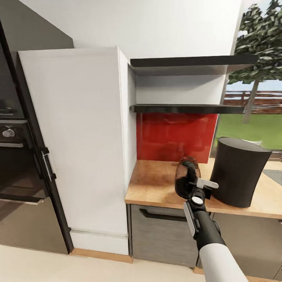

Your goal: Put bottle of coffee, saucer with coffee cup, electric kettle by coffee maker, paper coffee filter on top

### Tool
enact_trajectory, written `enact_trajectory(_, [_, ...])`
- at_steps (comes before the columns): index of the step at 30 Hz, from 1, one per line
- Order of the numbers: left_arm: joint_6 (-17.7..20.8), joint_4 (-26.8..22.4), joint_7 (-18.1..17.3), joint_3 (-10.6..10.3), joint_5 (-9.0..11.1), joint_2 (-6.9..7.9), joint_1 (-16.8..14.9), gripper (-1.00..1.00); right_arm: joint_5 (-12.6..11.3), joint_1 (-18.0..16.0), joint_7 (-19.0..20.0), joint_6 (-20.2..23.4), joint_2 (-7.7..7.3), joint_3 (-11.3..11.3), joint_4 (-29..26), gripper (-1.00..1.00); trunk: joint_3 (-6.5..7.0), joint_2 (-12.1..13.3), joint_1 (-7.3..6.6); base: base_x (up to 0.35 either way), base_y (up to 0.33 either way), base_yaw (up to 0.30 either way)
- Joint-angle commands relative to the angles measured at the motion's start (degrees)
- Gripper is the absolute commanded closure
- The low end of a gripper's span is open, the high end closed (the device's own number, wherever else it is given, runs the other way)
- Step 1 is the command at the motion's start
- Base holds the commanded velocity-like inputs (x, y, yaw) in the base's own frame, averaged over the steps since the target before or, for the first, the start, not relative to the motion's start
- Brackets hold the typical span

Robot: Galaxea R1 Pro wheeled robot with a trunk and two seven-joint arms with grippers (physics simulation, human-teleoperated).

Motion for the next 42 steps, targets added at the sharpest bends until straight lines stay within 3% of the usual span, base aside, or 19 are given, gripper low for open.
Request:
enact_trajectory(1, [-0.2,0.1,0.0,0.4,0.0,-0.01,0.0,-1.0,0.9,0.0,0.0,0.5,0.07,-0.1,-0.1,1.0,0.0,0.0,0.04,0.12,0.168,-0.235])
enact_trajectory(42, [-0.2,0.1,0.4,0.4,0.0,0.06,0.0,-1.0,0.8,0.0,0.0,0.4,0.0,-0.2,1.7,1.0,0.22,0.0,0.04,0.005,0.008,-0.066])
